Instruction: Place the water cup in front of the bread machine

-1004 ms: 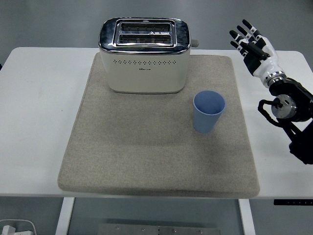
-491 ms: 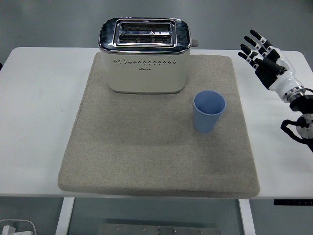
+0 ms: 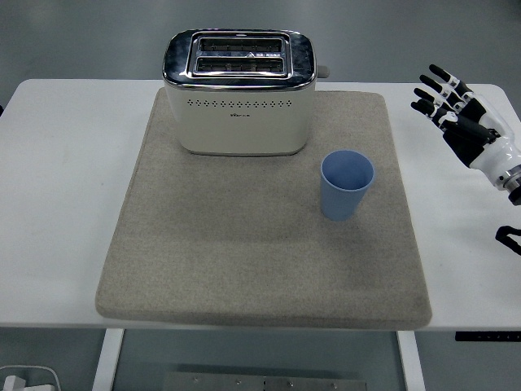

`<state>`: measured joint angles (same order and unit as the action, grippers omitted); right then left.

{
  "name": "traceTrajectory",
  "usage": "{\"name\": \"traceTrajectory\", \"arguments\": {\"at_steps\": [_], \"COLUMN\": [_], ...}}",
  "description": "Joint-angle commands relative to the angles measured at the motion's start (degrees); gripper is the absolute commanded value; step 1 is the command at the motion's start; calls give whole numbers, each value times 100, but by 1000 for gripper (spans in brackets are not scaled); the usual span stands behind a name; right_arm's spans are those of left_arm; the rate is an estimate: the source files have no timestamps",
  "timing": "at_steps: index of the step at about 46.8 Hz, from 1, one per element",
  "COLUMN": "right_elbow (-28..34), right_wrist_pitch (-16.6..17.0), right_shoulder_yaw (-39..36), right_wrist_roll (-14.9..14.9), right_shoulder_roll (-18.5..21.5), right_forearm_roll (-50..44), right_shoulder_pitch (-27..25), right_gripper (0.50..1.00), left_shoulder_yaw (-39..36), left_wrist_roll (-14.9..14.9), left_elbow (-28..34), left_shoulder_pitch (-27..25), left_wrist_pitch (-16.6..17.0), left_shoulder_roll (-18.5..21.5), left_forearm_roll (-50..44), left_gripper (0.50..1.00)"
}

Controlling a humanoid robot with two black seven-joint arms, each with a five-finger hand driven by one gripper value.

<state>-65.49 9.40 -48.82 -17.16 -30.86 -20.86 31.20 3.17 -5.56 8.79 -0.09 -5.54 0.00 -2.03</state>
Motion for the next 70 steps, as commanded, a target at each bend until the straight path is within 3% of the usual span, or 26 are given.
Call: {"name": "traceTrajectory", "arguments": {"at_steps": [1,16,31,49,70], "right_elbow": [-16,-429,-649,-755,-966], "right_wrist_pitch": [105,44,-79,-131,-421], "right_shoulder_yaw": [13,22,57,57,189], "right_wrist_roll": [-235,-534,-789,-1140,-1193], "right_shoulder_roll": [-34,-34,-166,-394,-359], "right_forearm_roll": [-163,-1604,-2352,-2976,-3266], "right_shoulder_pitch": [-131,-545,-694,-1002,-1160], "right_gripper": [928,928,928,928,928], "left_shoulder_yaw": [0,0,0,0,0], "left_wrist_roll": [2,2,2,-15,2], "left_elbow": [0,0,0,0,0], "left_shoulder_pitch": [0,0,0,0,0], "left_wrist_pitch": [0,0,0,0,0], "left_shoulder_roll": [0,0,0,0,0], "left_forearm_roll": [0,0,0,0,0], "left_gripper": [1000,1000,1000,1000,1000]}}
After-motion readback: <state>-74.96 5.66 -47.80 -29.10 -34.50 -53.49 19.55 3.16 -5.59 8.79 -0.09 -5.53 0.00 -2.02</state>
